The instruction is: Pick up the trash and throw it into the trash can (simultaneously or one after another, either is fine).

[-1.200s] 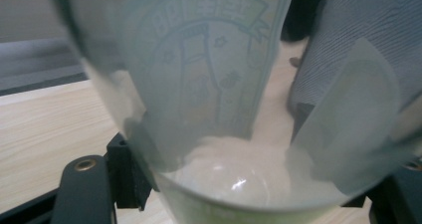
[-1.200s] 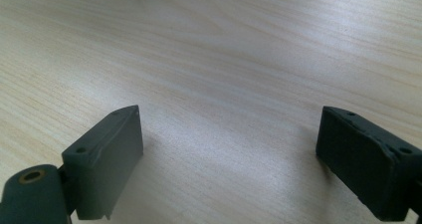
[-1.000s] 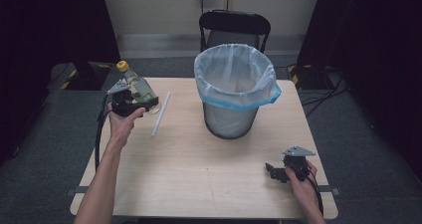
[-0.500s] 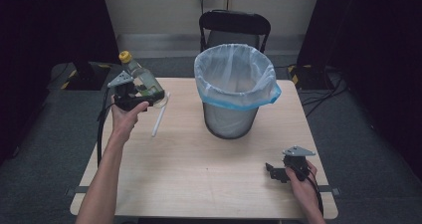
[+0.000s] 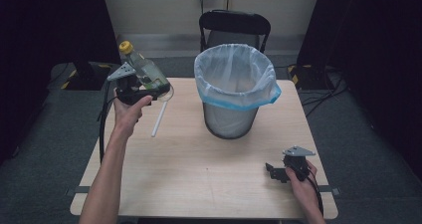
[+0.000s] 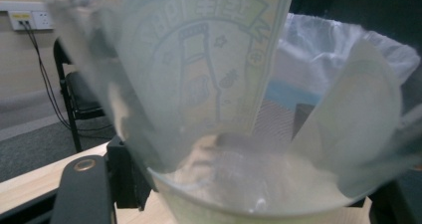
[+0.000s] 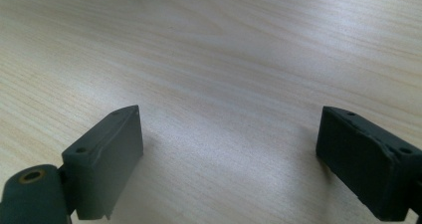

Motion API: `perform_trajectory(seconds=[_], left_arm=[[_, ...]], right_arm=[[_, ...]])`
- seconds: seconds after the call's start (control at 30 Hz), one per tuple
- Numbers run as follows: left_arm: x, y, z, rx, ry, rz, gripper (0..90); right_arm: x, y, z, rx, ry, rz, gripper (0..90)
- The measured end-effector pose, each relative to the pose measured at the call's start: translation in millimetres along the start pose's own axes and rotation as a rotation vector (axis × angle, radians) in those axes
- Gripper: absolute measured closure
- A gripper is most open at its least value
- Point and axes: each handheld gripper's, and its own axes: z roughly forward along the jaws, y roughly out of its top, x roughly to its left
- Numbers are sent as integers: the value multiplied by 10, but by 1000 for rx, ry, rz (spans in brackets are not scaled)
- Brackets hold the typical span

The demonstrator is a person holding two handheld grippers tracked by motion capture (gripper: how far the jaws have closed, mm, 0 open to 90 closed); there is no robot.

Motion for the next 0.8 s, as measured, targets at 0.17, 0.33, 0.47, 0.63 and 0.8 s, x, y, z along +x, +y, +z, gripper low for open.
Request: perform_trajectory(seconds=[0.17, 0.33, 0.47, 0.63, 0.8], left_arm=[[-52, 69, 26, -15, -18, 5, 281], [-88, 136, 53, -29, -23, 3, 281], [-134, 211, 67, -32, -25, 16, 281], [-188, 346, 114, -41, -38, 26, 281], [-216, 436, 172, -39, -38, 27, 281]], right_arm=[[0, 0, 0, 0, 0, 0, 103], [-1, 0, 1, -1, -1, -2, 103], [-1, 0, 1, -1, -1, -2, 103], [-2, 0, 1, -1, -1, -2, 102], [0, 0, 0, 0, 0, 0, 103]])
